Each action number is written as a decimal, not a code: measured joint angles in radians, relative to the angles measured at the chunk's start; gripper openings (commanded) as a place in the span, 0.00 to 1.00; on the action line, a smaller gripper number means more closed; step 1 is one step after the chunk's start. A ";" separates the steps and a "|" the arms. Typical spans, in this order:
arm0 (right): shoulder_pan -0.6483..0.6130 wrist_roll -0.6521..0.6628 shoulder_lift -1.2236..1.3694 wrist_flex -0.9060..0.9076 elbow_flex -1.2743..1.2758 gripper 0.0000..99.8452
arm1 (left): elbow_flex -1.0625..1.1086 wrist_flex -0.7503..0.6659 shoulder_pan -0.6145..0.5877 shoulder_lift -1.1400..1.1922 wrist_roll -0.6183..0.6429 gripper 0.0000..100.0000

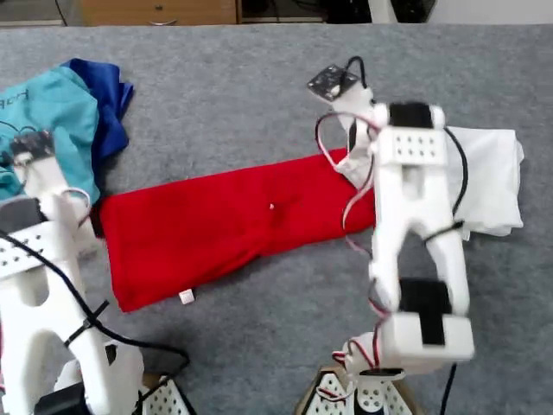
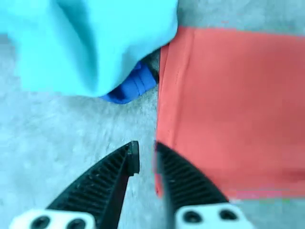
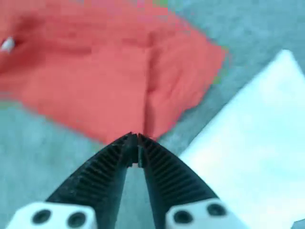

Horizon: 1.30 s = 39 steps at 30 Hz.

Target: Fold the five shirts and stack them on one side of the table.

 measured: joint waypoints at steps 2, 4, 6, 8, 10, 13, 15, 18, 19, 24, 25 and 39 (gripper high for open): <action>0.002 -0.069 -0.064 -0.193 0.169 0.00 | -0.043 0.098 0.032 0.000 0.008 0.17; 0.002 -0.123 -0.112 -0.402 0.345 0.00 | -0.037 0.120 0.046 0.003 0.009 0.17; 0.002 -0.166 -0.143 -0.628 0.528 0.00 | 0.003 0.100 0.048 0.020 0.009 0.17; 0.008 -0.184 -0.167 -0.829 0.674 0.00 | 0.064 0.051 0.048 0.048 0.009 0.18; 0.029 -0.190 -0.190 -0.951 0.732 0.00 | 0.127 -0.014 0.051 0.071 0.009 0.18; 0.051 -0.193 -0.212 -1.002 0.752 0.00 | 0.196 -0.132 0.052 0.086 0.009 0.18; 0.052 -0.193 -0.215 -1.013 0.752 0.00 | 0.230 -0.196 0.052 0.095 0.009 0.18; 0.049 -0.193 -0.216 -1.016 0.752 0.00 | 0.278 -0.269 0.057 0.118 0.009 0.18; 0.051 -0.193 -0.216 -1.017 0.753 0.00 | 0.292 -0.285 0.058 0.126 0.009 0.18; 0.051 -0.193 -0.216 -1.022 0.755 0.00 | 0.307 -0.359 0.058 0.178 0.009 0.18; 0.051 -0.193 -0.216 -1.030 0.755 0.00 | 0.307 -0.371 0.058 0.192 0.008 0.18; 0.051 -0.193 -0.215 -1.053 0.763 0.00 | 0.164 -0.414 0.018 0.440 -0.058 0.17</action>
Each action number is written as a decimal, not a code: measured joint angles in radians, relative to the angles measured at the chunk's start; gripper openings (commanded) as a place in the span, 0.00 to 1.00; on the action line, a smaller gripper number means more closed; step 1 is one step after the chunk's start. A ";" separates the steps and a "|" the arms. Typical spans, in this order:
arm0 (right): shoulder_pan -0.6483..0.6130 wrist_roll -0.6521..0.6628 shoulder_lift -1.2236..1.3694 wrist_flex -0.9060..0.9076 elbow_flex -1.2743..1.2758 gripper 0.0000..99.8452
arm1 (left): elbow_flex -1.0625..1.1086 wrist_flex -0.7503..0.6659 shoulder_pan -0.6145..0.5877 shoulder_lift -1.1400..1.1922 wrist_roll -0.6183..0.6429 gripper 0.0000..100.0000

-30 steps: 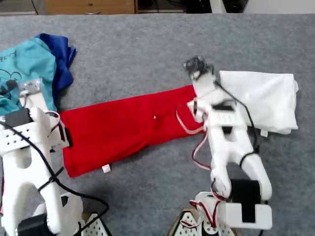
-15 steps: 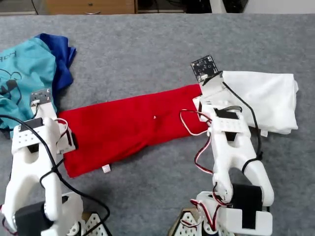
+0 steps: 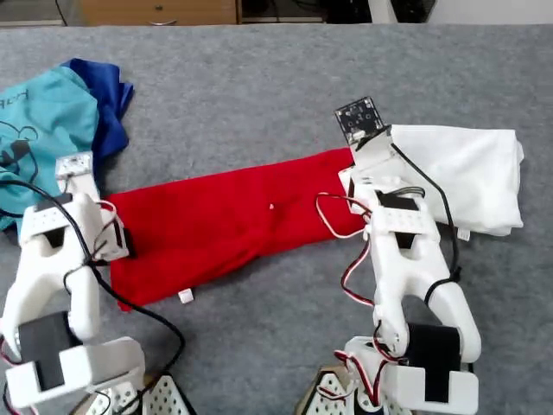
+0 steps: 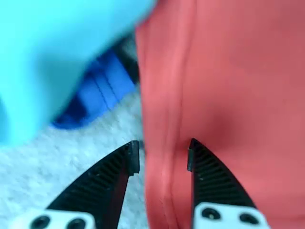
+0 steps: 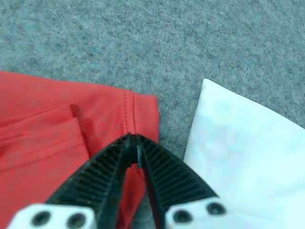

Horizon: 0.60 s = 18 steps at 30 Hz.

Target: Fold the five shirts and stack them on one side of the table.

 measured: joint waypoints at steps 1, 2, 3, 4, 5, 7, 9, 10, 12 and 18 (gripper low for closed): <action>0.000 0.000 0.002 0.000 0.000 0.00 | -0.009 0.000 -0.008 0.014 -0.014 0.17; 0.000 0.000 0.002 0.000 0.000 0.00 | -0.015 0.000 -0.015 0.020 -0.026 0.17; 0.000 0.000 0.003 0.000 0.000 0.00 | -0.023 0.005 -0.020 0.026 -0.037 0.17; 0.000 0.000 0.003 0.000 0.000 0.00 | -0.029 0.014 -0.025 0.035 -0.046 0.17; 0.000 0.000 0.003 0.000 0.000 0.00 | -0.034 0.017 -0.025 0.040 -0.052 0.17; 0.000 0.000 0.003 0.000 0.000 0.00 | -0.034 0.023 -0.026 0.046 -0.058 0.17; 0.000 0.000 0.003 0.000 0.000 0.00 | -0.035 0.021 -0.026 0.055 -0.060 0.17; 0.000 0.000 0.003 0.000 0.000 0.00 | -0.037 0.017 -0.026 0.064 -0.060 0.17; 0.000 0.000 0.003 0.000 0.000 0.00 | -0.041 0.014 -0.026 0.081 -0.060 0.17; 0.000 0.000 0.003 0.000 0.000 0.00 | -0.051 0.014 -0.018 0.127 -0.021 0.17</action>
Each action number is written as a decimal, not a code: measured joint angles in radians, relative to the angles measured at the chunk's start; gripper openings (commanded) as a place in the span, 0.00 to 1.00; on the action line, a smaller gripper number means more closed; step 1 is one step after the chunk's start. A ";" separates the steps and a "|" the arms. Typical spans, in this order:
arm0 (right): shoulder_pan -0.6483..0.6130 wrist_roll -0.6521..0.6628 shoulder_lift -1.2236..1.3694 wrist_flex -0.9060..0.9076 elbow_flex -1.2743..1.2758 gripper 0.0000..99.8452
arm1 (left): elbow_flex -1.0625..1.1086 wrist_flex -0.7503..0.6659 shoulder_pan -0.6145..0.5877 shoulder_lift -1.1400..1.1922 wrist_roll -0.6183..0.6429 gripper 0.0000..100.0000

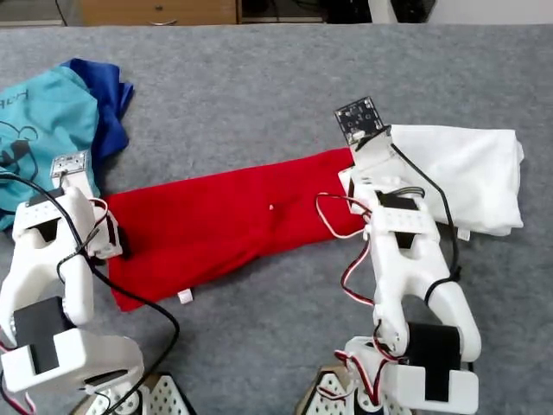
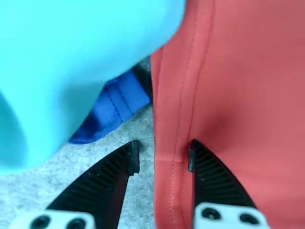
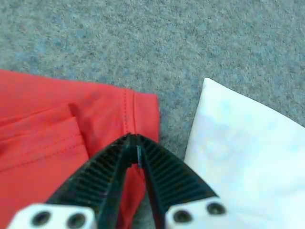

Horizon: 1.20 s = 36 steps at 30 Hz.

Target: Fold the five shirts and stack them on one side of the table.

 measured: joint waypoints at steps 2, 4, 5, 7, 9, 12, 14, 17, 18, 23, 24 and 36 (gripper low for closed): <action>0.000 0.000 0.000 0.000 0.000 0.00 | -0.002 0.000 0.017 0.005 0.000 0.17; 0.000 0.000 0.000 -0.014 0.000 0.00 | -0.003 0.000 0.028 0.005 -0.006 0.17; 0.000 0.000 0.000 -0.020 0.000 0.00 | -0.003 0.000 0.031 0.005 -0.006 0.17; 0.000 0.000 0.000 -0.026 0.000 0.00 | -0.003 0.000 0.034 0.005 -0.012 0.15; 0.000 0.000 0.000 -0.028 0.000 0.00 | -0.003 0.000 0.035 0.009 -0.014 0.14; 0.000 0.000 0.000 -0.028 0.000 0.00 | -0.020 0.003 0.046 0.034 -0.014 0.12; 0.000 0.000 0.000 -0.028 0.000 0.00 | -0.054 0.028 0.049 0.064 -0.014 0.08; 0.003 0.000 0.000 -0.028 0.000 0.00 | -0.109 0.069 0.081 0.123 -0.034 0.01; 0.008 0.000 0.000 -0.028 0.000 0.00 | -0.126 0.078 0.087 0.138 -0.034 0.02; 0.026 -0.003 0.000 -0.028 0.000 0.00 | -0.147 0.086 0.104 0.153 -0.006 0.02; 0.031 -0.009 0.000 -0.028 0.000 0.00 | -0.147 0.086 0.117 0.146 0.000 0.02; 0.233 -0.284 -0.083 -0.143 -0.006 0.01 | -0.350 0.272 0.594 -0.063 0.213 0.02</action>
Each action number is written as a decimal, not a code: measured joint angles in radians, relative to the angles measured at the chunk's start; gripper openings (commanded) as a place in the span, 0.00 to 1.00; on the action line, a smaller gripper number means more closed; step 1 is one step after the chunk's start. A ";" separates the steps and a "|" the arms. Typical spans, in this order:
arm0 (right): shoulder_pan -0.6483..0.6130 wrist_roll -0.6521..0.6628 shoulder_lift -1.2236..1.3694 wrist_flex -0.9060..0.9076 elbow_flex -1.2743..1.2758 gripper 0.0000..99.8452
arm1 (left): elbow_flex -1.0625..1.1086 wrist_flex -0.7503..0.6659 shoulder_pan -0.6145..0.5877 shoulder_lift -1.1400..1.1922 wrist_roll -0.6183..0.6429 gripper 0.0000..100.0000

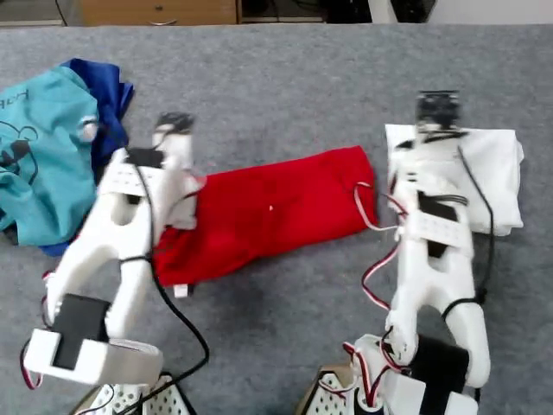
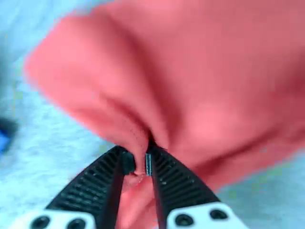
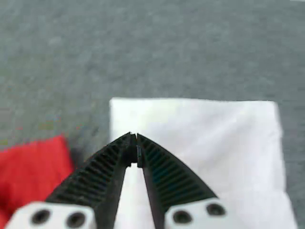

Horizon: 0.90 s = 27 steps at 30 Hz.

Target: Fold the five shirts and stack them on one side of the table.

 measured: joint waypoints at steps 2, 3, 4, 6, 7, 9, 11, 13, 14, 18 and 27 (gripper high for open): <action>0.038 -0.017 0.006 -0.074 -0.002 0.01 | -0.081 0.035 0.068 -0.002 0.043 0.02; 0.055 -0.023 0.020 -0.110 -0.006 0.01 | -0.120 0.044 0.100 -0.002 0.054 0.02; 0.074 -0.025 0.038 -0.144 -0.008 0.01 | -0.157 0.048 0.130 -0.002 0.058 0.02; 0.107 -0.028 0.078 -0.198 -0.023 0.01 | -0.224 0.049 0.186 -0.002 0.071 0.02; 0.126 -0.031 0.098 -0.212 -0.037 0.00 | -0.253 0.049 0.212 -0.002 0.080 0.02; 0.157 -0.031 0.138 -0.226 -0.072 0.00 | -0.307 0.038 0.259 0.000 0.103 0.02; 0.181 -0.031 0.170 -0.230 -0.104 0.00 | -0.365 0.020 0.301 0.031 0.133 0.02; 0.203 -0.031 0.190 -0.232 -0.121 0.00 | -0.425 -0.005 0.334 0.087 0.173 0.02; 0.212 -0.031 0.192 -0.233 -0.124 0.00 | -0.456 -0.018 0.350 0.126 0.196 0.02; 0.215 -0.031 0.192 -0.233 -0.126 0.00 | -0.624 -0.071 0.388 0.298 0.275 0.02; 0.215 -0.031 0.192 -0.233 -0.126 0.00 | -1.168 -0.038 0.470 0.746 0.299 0.02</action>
